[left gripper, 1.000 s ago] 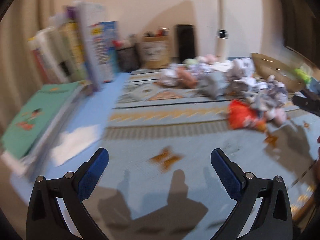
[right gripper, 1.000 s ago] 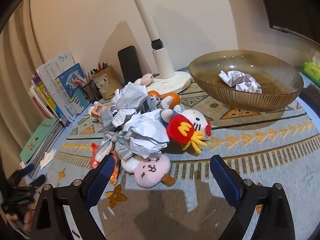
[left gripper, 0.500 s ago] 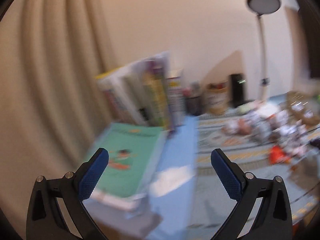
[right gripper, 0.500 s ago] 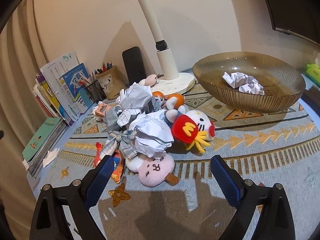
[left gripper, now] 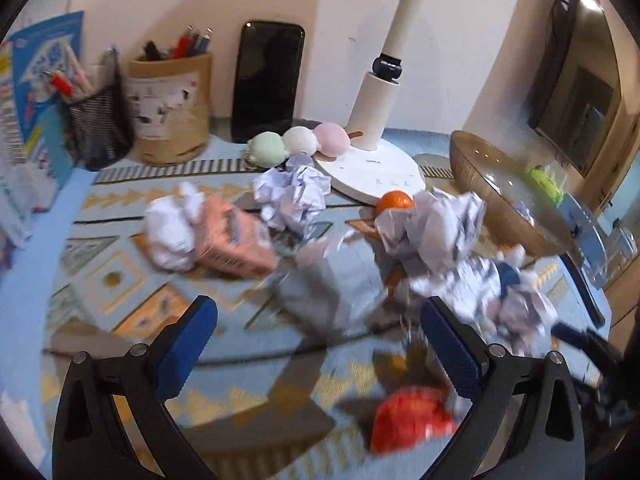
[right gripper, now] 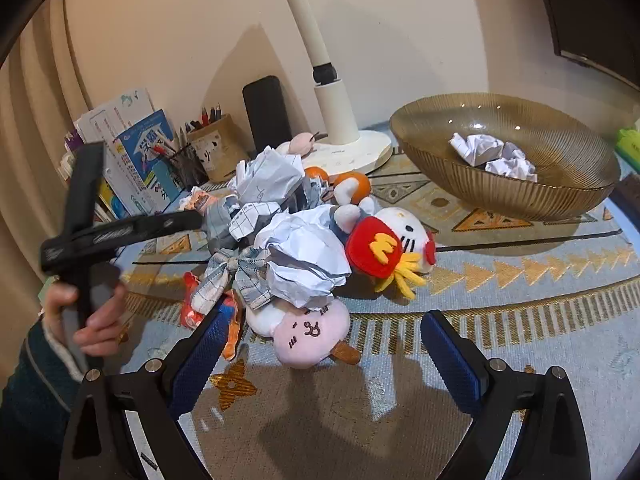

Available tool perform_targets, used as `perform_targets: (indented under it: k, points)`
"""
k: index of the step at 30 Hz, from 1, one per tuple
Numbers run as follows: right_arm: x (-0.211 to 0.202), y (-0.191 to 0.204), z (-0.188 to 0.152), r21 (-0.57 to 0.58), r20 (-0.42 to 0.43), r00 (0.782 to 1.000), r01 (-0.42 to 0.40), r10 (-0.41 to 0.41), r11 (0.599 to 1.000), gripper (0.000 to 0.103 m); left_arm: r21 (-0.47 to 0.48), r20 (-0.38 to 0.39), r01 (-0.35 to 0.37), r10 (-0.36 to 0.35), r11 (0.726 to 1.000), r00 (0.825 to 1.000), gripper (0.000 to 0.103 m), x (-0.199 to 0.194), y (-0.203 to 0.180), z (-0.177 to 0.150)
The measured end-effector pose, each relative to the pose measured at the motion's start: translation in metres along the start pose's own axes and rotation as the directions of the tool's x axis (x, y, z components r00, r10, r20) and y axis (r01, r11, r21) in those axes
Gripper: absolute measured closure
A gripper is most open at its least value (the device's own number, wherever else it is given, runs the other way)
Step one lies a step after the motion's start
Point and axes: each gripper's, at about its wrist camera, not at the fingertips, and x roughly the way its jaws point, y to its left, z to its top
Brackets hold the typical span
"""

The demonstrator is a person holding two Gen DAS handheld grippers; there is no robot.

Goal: Organize objects
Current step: 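Grasp a checked paper ball with the left tool while the right tool grasps a white one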

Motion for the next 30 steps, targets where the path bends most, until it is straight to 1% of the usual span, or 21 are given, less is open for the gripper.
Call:
perform_targets:
  k: [3,5,6,7,8,9,10,12,14,19,20,21,22,23,24,26,28,30]
  points:
    - [0.002,0.001,0.0,-0.008,-0.008,1.0,0.003,-0.003,1.0,0.006,-0.022,-0.01,0.012,-0.012,1.0,1.0,0.002,0.017,-0.001,0.007]
    - [0.003,0.003,-0.001,-0.017,-0.009,1.0,0.01,-0.011,1.0,0.006,-0.027,-0.012,0.011,-0.011,1.0,1.0,0.005,0.025,-0.005,0.01]
    - [0.004,0.004,-0.001,-0.022,-0.011,1.0,0.015,-0.016,1.0,0.006,-0.027,-0.021,0.017,-0.017,0.999,1.0,0.011,0.029,-0.006,0.011]
    - [0.004,0.004,-0.001,-0.024,-0.013,1.0,0.017,-0.017,1.0,0.006,-0.026,-0.034,0.026,-0.027,0.999,0.999,0.021,0.034,-0.007,0.011]
    - [0.005,0.004,-0.001,-0.026,-0.016,1.0,0.019,-0.02,0.999,0.006,-0.024,-0.043,0.029,-0.03,0.999,0.999,0.026,0.037,-0.008,0.01]
    - [0.006,0.005,-0.001,-0.028,-0.017,1.0,0.023,-0.023,0.999,0.006,-0.021,-0.049,0.027,-0.028,0.999,0.998,0.037,0.04,-0.009,0.009]
    - [0.006,0.005,0.0,-0.027,-0.016,0.999,0.027,-0.028,0.999,0.006,-0.022,-0.053,0.024,-0.025,0.999,0.998,0.04,0.041,-0.008,0.007]
    - [0.005,0.004,0.001,-0.022,-0.009,0.999,0.038,-0.038,0.999,0.006,-0.026,-0.025,0.03,-0.031,0.999,0.999,0.045,0.032,-0.008,0.004]
    - [0.006,0.002,0.005,-0.004,-0.011,0.999,0.041,-0.041,0.999,0.006,-0.017,-0.005,0.03,-0.031,0.999,1.0,0.045,0.02,-0.01,0.001]
    - [0.017,0.0,0.03,0.091,-0.045,0.999,-0.005,0.009,0.996,0.007,0.008,0.045,0.022,-0.022,1.0,0.999,0.045,-0.021,-0.022,-0.024]
    - [0.021,0.0,0.034,0.103,-0.059,0.998,-0.007,0.013,0.995,0.01,0.009,0.05,0.026,-0.027,1.0,0.998,0.045,-0.027,-0.023,-0.028]
    - [0.027,0.001,0.037,0.108,-0.072,0.997,-0.011,0.019,0.994,0.019,0.007,0.058,0.036,-0.036,0.999,0.998,0.045,-0.033,-0.025,-0.034]
    - [0.031,0.003,0.038,0.109,-0.08,0.996,-0.017,0.026,0.994,0.025,-0.001,0.065,0.051,-0.05,0.999,0.997,0.045,-0.039,-0.027,-0.039]
    - [0.035,0.004,0.04,0.108,-0.083,0.996,-0.02,0.029,0.994,0.034,-0.011,0.067,0.065,-0.064,0.998,0.996,0.045,-0.043,-0.028,-0.045]
    - [0.037,0.005,0.04,0.102,-0.08,0.997,-0.015,0.023,0.995,0.045,-0.021,0.069,0.08,-0.079,0.997,0.995,0.045,-0.047,-0.029,-0.049]
    - [0.038,0.009,0.039,0.088,-0.089,0.996,-0.023,0.031,0.996,0.055,-0.025,0.075,0.102,-0.1,0.994,0.992,0.045,-0.054,-0.034,-0.059]
    - [0.022,0.012,0.036,0.076,-0.043,0.999,-0.013,0.016,0.997,0.056,-0.02,0.073,0.118,-0.116,0.993,0.991,0.045,-0.058,-0.041,-0.066]
    - [-0.001,0.012,0.03,0.056,0.002,0.999,-0.033,0.033,0.998,0.056,0.001,0.073,0.131,-0.131,0.991,0.989,0.045,-0.064,-0.049,-0.073]
